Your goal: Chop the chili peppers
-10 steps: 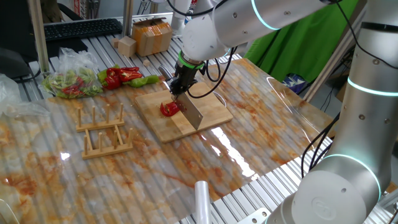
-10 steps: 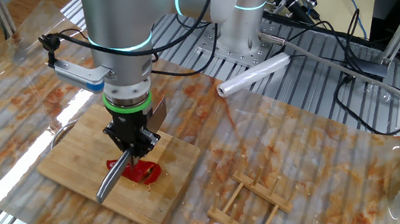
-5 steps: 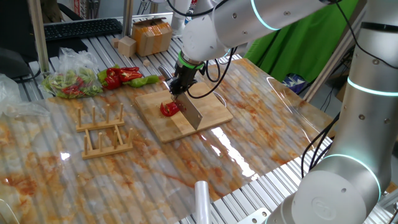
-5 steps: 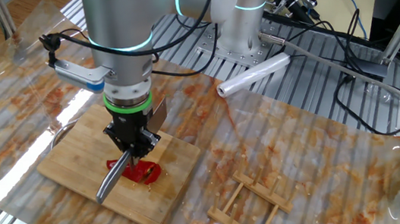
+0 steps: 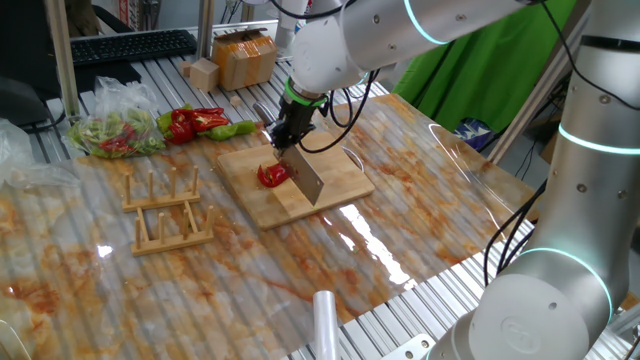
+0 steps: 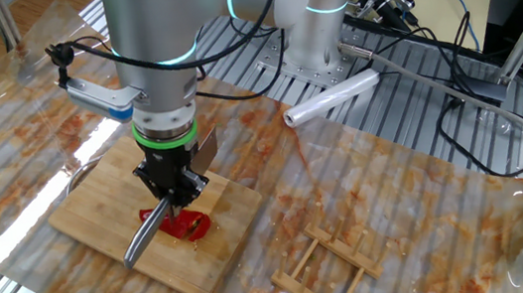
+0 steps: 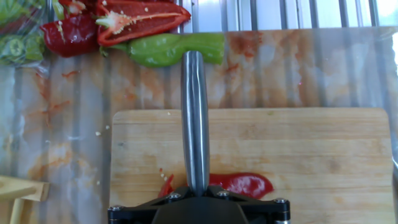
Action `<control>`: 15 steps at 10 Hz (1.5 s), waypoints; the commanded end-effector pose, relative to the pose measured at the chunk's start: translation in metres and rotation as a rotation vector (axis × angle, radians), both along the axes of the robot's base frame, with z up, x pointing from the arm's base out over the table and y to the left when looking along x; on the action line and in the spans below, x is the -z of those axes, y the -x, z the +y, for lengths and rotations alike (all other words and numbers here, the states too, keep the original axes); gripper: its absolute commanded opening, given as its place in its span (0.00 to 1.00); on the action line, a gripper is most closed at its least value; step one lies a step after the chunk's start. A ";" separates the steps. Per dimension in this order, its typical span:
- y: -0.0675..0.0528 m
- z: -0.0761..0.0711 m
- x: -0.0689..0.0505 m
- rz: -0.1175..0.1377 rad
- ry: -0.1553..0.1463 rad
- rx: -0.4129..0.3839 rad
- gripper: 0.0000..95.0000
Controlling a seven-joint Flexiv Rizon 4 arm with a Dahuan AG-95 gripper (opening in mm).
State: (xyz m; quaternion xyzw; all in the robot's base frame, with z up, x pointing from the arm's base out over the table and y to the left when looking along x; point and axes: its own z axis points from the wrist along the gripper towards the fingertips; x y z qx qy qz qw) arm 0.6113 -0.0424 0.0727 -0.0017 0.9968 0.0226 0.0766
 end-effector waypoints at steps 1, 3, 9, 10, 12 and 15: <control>-0.004 0.005 0.013 -0.010 0.003 -0.003 0.00; -0.009 0.014 0.041 -0.033 0.008 -0.014 0.00; -0.013 0.017 0.054 -0.036 0.000 0.008 0.00; -0.013 0.018 0.054 -0.031 -0.019 0.013 0.00; -0.011 0.017 0.050 -0.015 -0.029 0.016 0.00; -0.008 0.015 0.037 0.005 -0.031 0.016 0.00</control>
